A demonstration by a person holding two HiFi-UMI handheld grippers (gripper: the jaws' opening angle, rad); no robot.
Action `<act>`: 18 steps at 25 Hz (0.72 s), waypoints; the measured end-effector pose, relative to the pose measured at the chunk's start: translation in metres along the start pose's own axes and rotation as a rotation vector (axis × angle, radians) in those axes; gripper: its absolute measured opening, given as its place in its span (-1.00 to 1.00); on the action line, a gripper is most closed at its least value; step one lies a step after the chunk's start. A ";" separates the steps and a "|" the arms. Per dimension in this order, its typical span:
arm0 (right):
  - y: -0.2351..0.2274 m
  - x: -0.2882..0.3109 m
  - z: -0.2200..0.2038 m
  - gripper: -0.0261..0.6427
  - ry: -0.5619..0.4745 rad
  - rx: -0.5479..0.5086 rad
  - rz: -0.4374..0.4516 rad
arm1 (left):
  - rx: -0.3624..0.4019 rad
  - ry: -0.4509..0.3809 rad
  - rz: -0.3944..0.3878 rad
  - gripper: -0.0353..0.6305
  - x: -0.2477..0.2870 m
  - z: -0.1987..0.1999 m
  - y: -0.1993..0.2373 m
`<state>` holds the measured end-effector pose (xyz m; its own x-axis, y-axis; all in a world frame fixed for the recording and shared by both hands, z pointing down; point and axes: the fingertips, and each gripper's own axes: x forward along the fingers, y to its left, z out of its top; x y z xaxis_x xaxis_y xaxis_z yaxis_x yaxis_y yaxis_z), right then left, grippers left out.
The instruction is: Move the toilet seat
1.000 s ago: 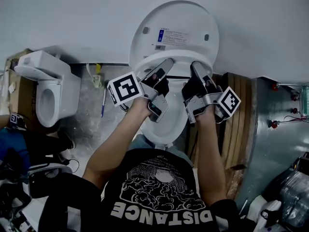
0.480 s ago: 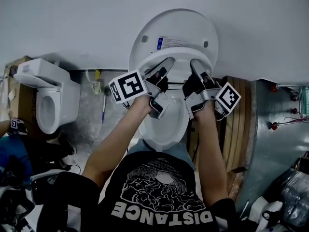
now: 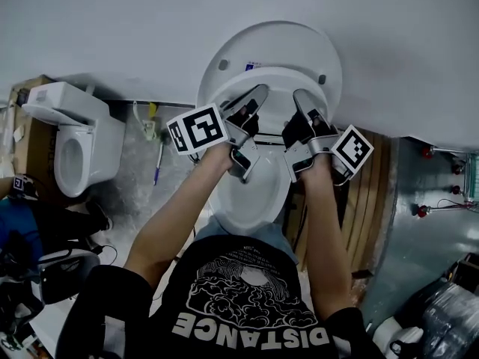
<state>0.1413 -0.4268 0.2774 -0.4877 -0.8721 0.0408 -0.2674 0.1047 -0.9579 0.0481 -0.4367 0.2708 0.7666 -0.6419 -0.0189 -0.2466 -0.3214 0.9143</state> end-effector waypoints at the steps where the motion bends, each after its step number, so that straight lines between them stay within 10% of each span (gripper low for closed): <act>1: -0.001 0.003 0.002 -0.82 0.001 0.002 0.001 | 0.009 -0.003 0.004 -0.81 0.003 0.002 0.001; 18: -0.012 0.047 0.034 -0.83 0.070 -0.122 -0.023 | 0.104 -0.052 0.081 -0.84 0.042 0.034 0.019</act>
<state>0.1498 -0.4848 0.2810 -0.5359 -0.8399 0.0864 -0.3765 0.1460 -0.9148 0.0558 -0.4938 0.2737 0.7107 -0.7028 0.0305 -0.3687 -0.3353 0.8670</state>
